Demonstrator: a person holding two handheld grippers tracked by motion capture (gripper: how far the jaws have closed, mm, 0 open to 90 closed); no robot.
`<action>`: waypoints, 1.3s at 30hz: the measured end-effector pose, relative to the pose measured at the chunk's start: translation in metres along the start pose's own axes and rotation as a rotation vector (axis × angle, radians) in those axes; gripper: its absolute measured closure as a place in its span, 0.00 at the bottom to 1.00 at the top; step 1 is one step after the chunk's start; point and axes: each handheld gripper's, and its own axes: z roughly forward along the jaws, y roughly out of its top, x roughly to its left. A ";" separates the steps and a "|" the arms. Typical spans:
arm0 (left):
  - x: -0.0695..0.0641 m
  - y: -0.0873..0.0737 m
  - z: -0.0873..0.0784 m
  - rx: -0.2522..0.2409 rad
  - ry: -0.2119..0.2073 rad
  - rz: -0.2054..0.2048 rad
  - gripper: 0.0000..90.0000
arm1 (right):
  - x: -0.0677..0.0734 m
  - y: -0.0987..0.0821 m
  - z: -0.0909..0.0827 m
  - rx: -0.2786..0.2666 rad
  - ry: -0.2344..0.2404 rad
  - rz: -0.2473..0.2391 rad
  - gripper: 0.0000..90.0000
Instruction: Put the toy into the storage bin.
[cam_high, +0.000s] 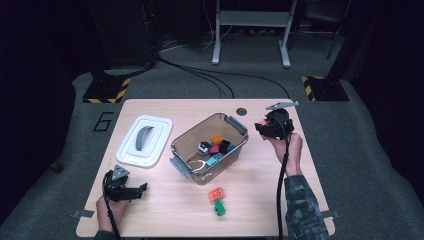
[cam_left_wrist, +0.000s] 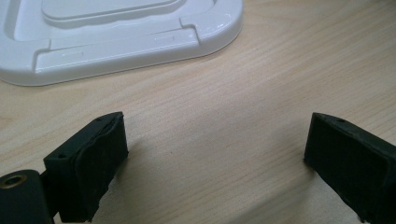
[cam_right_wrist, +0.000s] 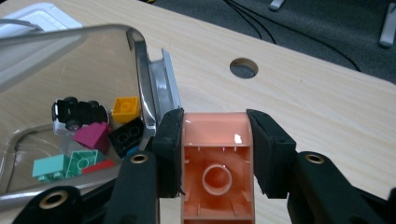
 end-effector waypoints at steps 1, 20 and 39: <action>0.000 0.000 0.000 0.000 0.000 0.000 0.06 | 0.001 0.004 -0.001 -0.005 -0.004 -0.004 0.65; 0.000 0.000 0.000 0.000 0.000 0.000 0.06 | 0.052 0.030 0.015 -0.053 0.108 -0.094 0.65; 0.000 0.000 0.000 -0.003 0.003 0.007 0.07 | 0.114 -0.006 0.036 -0.053 0.266 -0.133 0.65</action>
